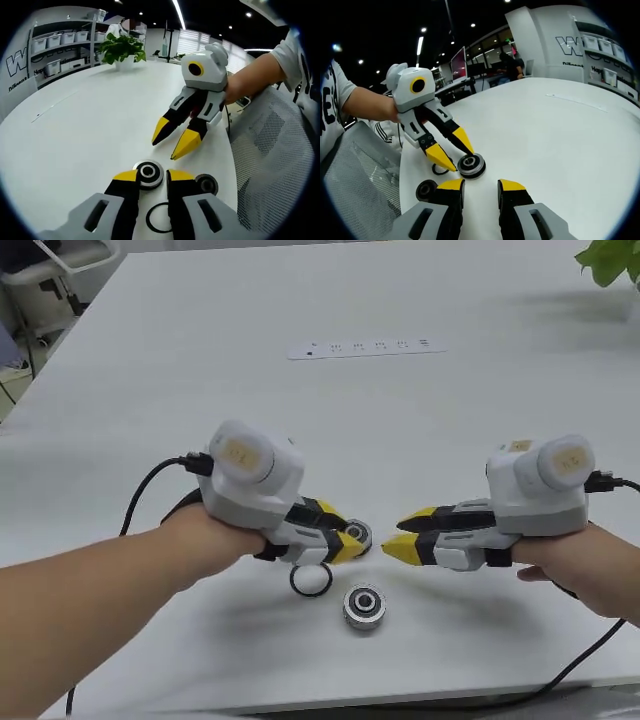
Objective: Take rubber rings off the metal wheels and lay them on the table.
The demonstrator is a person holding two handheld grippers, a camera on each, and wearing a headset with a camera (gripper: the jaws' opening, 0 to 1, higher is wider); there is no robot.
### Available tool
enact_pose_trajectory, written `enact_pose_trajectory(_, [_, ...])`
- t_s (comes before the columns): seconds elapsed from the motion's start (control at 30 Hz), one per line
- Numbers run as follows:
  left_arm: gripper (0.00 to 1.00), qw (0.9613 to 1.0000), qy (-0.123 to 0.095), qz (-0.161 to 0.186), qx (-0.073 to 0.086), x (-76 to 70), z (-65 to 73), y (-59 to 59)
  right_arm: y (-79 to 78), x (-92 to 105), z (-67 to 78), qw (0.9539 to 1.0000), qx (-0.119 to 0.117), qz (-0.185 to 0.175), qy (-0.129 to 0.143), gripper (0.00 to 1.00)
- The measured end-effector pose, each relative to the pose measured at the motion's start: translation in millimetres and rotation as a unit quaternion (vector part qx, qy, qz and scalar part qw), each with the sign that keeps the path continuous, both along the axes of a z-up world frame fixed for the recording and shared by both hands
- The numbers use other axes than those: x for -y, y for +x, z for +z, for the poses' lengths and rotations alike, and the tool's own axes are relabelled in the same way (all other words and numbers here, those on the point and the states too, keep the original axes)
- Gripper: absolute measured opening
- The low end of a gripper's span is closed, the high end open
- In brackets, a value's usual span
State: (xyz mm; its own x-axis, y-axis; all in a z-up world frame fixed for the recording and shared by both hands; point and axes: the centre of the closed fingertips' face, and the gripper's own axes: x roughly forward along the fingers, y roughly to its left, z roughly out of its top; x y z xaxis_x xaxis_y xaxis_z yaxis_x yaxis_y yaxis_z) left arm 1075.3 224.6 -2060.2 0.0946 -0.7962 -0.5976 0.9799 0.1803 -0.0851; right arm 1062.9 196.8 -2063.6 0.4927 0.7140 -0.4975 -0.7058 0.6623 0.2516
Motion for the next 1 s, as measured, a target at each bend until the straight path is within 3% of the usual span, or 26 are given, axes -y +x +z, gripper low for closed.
enact_pose_trajectory(0.13, [0.11, 0.9999, 0.002, 0.003, 0.012, 0.6, -0.7, 4.6, 0.1, 0.0, -0.5, 1.0000, 0.000, 0.001, 0.000, 0.24])
enact_pose_trajectory(0.33, [0.08, 0.9988, 0.007, -0.001, 0.048, 2.4, -1.4, 6.5, 1.2, 1.2, -2.9, 1.0000, -0.001, 0.003, -0.003, 0.24])
enact_pose_trajectory(0.73, [0.07, 0.9986, 0.002, 0.009, 0.053, 4.1, -0.5, 3.5, 1.5, -8.9, -2.2, 0.9996, 0.009, 0.025, -0.008, 0.25])
enact_pose_trajectory(1.0, [0.07, 0.9986, 0.004, 0.012, 0.052, 7.4, -0.2, -2.6, -0.2, -19.8, -8.1, 0.9982, 0.015, 0.051, -0.028, 0.26])
